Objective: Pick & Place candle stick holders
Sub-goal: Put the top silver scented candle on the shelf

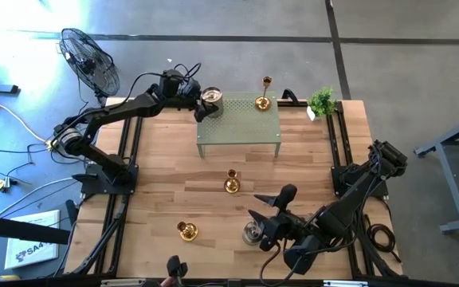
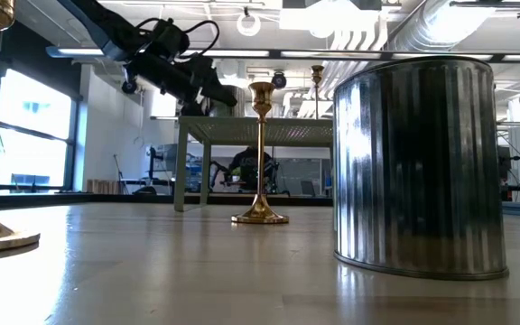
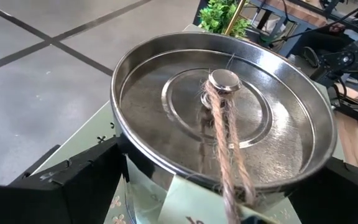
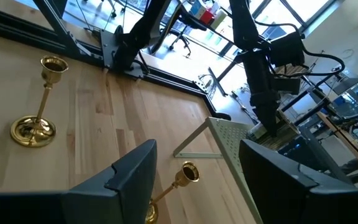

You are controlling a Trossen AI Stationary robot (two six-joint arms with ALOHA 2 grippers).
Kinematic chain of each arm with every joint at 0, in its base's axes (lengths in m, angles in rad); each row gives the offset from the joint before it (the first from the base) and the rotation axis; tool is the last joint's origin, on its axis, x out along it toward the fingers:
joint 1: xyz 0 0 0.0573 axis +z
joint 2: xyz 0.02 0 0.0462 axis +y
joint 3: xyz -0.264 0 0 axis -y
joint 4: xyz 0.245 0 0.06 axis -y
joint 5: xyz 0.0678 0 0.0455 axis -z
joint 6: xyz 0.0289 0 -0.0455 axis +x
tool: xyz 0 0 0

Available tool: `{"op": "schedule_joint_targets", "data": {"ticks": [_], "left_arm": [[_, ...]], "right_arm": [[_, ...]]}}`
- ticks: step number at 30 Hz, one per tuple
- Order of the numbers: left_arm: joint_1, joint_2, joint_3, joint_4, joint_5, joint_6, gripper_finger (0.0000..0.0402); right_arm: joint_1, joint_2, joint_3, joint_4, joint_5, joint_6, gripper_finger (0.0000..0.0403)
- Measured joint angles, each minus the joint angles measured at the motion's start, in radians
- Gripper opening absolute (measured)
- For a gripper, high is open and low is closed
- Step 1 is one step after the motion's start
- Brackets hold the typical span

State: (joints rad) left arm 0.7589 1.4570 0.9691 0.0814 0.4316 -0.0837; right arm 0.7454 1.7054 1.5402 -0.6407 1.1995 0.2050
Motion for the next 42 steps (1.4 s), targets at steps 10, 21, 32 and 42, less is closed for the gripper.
{"op": "schedule_joint_targets", "data": {"ticks": [10, 21, 32, 42], "left_arm": [[0.0, 0.0, 0.0, -0.002, 0.035, 0.001, 0.0383], [0.0, 0.001, 0.0, -0.008, 0.053, -0.019, 0.0399], [0.0, -0.003, -0.001, 0.006, 0.046, 0.034, 0.0399], [0.0, -0.006, -0.001, 0.038, 0.055, 0.051, 0.0399]], "right_arm": [[0.0, 0.0, 0.0, -0.003, 0.001, 0.0, 0.0224], [0.0, 0.0, 0.0, -0.003, 0.001, 0.0, 0.0224], [0.0, 0.0, 0.0, -0.004, -0.003, 0.006, 0.0224], [0.0, 0.0, 0.0, -0.007, -0.003, 0.006, 0.0224]]}}
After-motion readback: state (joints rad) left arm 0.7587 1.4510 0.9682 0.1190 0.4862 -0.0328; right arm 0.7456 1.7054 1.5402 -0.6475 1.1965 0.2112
